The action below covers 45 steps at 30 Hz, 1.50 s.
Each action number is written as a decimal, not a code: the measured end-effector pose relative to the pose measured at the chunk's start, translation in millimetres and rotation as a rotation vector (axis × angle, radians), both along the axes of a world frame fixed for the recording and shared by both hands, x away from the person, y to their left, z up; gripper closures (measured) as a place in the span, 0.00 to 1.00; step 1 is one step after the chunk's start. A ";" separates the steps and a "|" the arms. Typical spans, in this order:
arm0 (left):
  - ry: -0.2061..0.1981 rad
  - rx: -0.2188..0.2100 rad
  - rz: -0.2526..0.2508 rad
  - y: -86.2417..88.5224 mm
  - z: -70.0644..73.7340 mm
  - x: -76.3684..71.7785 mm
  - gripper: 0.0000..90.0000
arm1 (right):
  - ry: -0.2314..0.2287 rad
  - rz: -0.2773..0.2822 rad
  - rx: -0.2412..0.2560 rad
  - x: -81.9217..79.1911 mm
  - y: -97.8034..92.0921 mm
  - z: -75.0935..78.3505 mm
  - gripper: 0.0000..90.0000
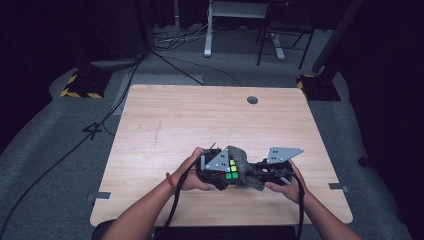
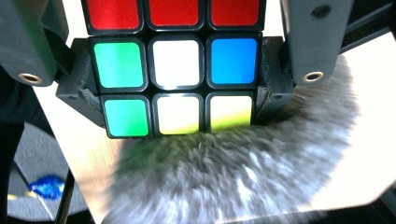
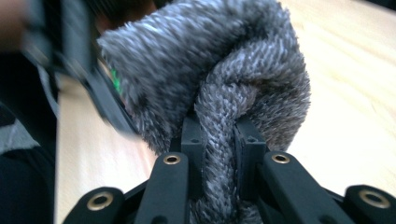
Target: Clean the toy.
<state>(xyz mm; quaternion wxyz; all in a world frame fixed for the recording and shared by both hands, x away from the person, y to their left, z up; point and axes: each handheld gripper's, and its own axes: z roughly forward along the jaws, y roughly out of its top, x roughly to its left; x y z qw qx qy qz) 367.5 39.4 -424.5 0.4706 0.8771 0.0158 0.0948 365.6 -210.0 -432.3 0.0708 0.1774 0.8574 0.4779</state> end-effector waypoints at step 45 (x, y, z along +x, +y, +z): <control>0.106 -0.151 -0.027 12.3 6.1 9.1 0.36 | 0.114 0.106 0.112 3.0 -0.2 -17.1 0.87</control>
